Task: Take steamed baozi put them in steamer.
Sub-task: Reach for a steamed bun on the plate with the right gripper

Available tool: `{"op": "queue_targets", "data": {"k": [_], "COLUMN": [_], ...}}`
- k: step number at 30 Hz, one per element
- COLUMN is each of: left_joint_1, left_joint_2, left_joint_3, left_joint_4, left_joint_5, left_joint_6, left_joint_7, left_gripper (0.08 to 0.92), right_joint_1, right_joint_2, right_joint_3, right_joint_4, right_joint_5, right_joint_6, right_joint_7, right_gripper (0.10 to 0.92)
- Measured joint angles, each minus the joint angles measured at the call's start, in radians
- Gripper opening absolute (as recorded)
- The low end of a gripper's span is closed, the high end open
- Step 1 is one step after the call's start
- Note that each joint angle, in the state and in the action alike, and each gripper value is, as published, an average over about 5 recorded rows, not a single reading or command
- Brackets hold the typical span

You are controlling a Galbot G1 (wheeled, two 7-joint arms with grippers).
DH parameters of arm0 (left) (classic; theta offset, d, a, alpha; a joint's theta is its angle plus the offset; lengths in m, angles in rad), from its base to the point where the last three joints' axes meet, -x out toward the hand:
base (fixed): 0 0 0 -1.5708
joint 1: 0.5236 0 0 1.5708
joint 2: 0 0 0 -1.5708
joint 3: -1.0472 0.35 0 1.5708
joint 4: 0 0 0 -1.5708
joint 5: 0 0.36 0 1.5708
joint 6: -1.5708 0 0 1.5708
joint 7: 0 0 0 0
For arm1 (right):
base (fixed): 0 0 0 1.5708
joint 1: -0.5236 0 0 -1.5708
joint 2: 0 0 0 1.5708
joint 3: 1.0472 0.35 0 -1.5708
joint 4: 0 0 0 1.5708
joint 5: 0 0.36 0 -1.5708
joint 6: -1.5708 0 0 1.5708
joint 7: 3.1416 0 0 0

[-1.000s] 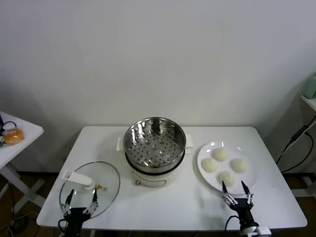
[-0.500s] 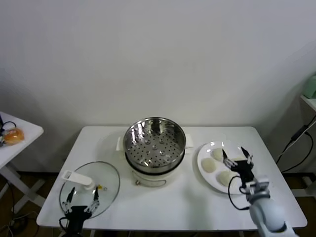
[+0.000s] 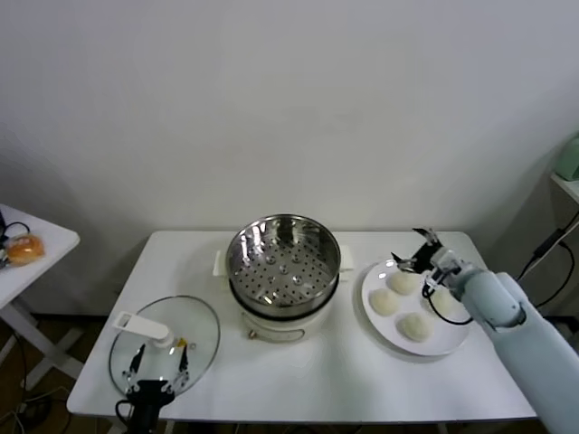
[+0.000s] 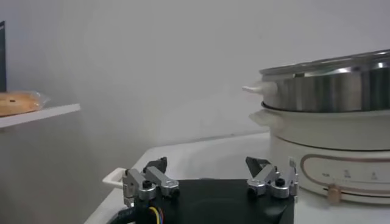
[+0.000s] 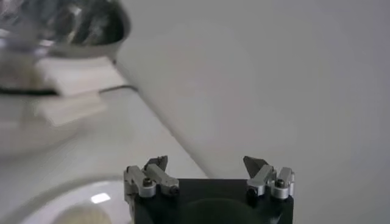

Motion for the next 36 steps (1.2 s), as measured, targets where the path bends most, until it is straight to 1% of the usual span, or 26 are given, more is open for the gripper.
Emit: {"op": "queue_targets", "data": {"k": [7, 14, 23, 36], "left_joint_1": [0.001, 0.009, 0.011, 0.004], "left_joint_2": [-0.001, -0.003, -0.008, -0.006], "left_joint_3": [0.011, 0.023, 0.017, -0.005], "left_joint_4": [0.004, -0.005, -0.009, 0.005], "left_joint_5": [0.011, 0.014, 0.016, 0.015], "left_joint_6": [-0.004, -0.006, -0.007, -0.003], "left_joint_7": [0.001, 0.005, 0.008, 0.012], "left_gripper": [0.823, 0.823, 0.823, 0.823], "right_joint_1": [0.319, 0.59, 0.742, 0.742], "right_joint_2": [-0.041, 0.01, 0.13, 0.268], "right_joint_3": [-0.336, -0.639, -0.838, -0.886], "right_joint_4": [-0.154, -0.343, -0.567, -0.797], "right_joint_5": [0.01, 0.022, 0.022, -0.055], "right_joint_6": [0.087, 0.152, 0.2, 0.296], "right_joint_7": [-0.245, -0.414, -0.531, -0.622], "right_gripper": [0.823, 0.823, 0.823, 0.823]}}
